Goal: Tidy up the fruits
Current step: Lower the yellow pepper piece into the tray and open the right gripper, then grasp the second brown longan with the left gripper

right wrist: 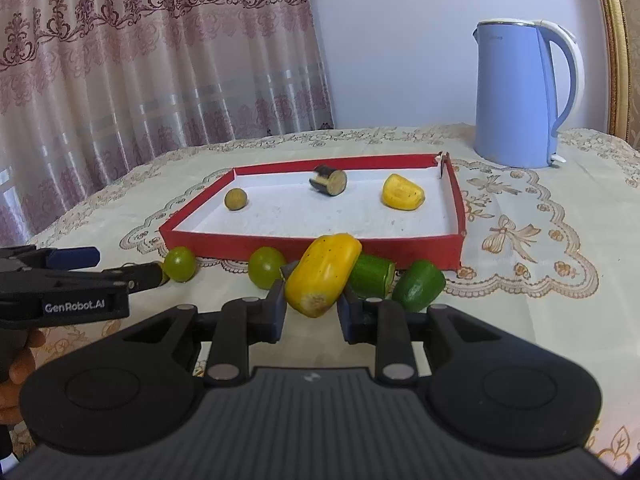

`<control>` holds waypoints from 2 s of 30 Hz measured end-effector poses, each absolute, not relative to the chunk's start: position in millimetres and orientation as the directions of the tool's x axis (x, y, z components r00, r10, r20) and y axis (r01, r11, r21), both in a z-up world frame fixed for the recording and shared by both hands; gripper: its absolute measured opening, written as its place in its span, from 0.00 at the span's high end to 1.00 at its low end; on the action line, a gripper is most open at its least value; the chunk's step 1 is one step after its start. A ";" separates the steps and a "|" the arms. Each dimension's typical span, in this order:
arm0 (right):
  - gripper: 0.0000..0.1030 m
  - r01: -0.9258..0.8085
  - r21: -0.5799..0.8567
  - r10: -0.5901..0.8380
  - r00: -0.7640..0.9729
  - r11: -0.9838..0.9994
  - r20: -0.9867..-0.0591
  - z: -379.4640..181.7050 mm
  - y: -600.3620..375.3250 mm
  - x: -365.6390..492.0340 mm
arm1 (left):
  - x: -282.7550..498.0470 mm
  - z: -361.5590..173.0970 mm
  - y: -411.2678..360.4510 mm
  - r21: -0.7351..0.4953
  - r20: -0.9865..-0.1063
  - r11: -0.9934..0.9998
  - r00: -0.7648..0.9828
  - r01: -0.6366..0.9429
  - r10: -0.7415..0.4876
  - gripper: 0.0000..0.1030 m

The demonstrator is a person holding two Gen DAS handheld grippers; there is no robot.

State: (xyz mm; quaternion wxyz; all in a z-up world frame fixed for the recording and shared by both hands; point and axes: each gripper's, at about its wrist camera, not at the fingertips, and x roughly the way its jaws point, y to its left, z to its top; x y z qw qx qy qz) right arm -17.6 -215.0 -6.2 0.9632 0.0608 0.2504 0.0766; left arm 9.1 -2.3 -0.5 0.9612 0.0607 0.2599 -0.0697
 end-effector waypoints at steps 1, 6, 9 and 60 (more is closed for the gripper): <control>0.75 -0.116 0.155 0.177 0.863 0.981 -0.473 -5.7 -215.6 -16.9 | 8.8 -0.1 -1.8 0.080 -0.506 0.983 0.856 0.165 -0.103 0.18; 0.75 -0.114 0.159 0.176 0.866 0.981 -0.467 -4.0 -217.4 -11.9 | 8.4 -0.7 -2.8 0.085 -0.508 0.983 0.855 0.166 -0.100 0.17; 0.75 -0.114 0.159 0.176 0.867 0.981 -0.465 -2.1 -219.0 -4.1 | 7.6 -0.8 -3.5 0.089 -0.509 0.981 0.855 0.170 -0.102 0.17; 0.00 0.026 0.091 0.015 0.908 0.995 -0.420 -10.6 -230.2 -19.9 | 50.2 -11.3 44.4 0.253 -0.508 0.910 0.846 0.328 -0.164 0.27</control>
